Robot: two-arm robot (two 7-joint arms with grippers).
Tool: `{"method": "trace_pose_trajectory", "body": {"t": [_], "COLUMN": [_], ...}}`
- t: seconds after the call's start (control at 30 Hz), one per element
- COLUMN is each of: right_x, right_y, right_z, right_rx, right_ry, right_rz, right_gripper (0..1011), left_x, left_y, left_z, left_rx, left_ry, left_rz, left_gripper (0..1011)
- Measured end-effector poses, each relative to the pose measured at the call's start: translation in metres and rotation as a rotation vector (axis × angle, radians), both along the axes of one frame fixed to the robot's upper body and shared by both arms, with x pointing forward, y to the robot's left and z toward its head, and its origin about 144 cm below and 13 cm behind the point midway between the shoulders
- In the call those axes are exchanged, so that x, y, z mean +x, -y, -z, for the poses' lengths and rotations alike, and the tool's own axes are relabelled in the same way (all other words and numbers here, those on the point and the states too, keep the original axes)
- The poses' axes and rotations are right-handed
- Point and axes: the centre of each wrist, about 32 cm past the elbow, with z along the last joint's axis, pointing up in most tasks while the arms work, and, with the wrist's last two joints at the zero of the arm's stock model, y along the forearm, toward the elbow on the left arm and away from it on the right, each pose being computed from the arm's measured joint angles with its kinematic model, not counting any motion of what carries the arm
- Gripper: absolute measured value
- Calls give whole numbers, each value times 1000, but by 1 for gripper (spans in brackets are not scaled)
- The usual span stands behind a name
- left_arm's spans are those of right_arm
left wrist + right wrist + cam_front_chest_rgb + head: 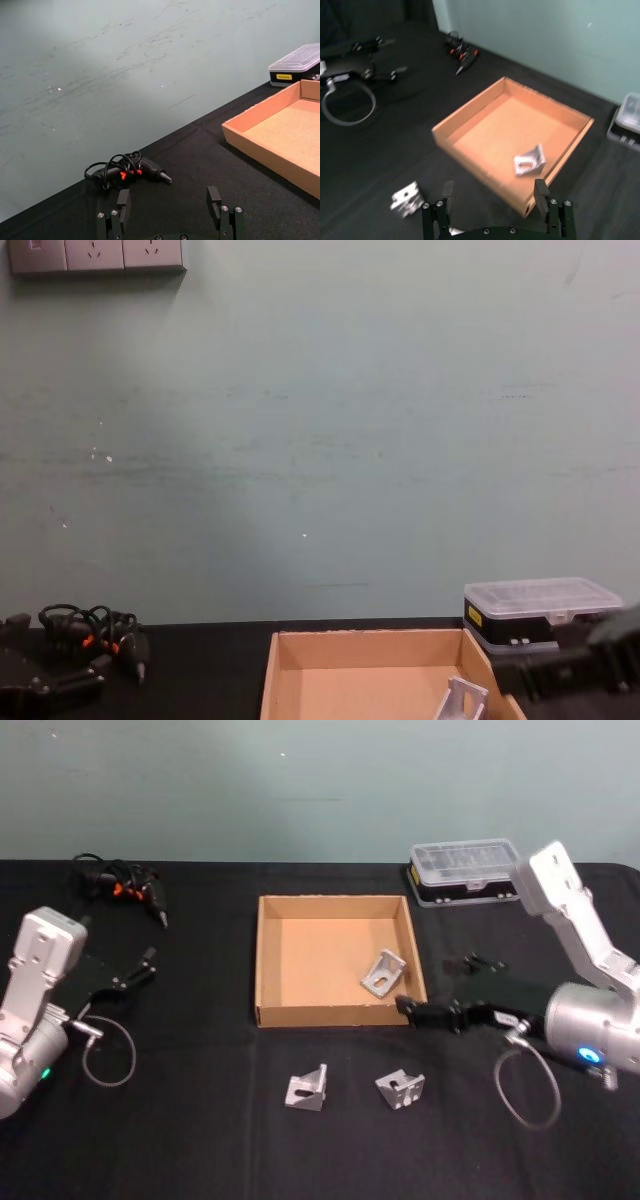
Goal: Use one hand to pick up the angle iron from the table and place it into the box.
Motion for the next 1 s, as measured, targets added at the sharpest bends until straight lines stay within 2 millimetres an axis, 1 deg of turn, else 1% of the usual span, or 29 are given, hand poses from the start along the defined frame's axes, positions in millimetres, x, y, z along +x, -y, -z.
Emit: {"method": "trace_pose_trajectory", "body": {"t": [0.2,0.37,0.67,1.0], "right_x": [-18,-27,-30,-30], "right_y": [5,8,2,-7], "right_z": [2,12,27,37], "right_rx": [-26,-39,-35,-32], "right_ry": [-72,-125,-170,-192], "right_rz": [-31,-40,-45,-56], "right_gripper": [1000,1000,1000,1000], "left_x": [0,0,0,0], "left_y": [0,0,0,0], "left_z": [0,0,0,0], "left_rx": [0,0,0,0], "left_ry": [0,0,0,0], "left_rz": [0,0,0,0], "left_gripper": [1000,1000,1000,1000]}}
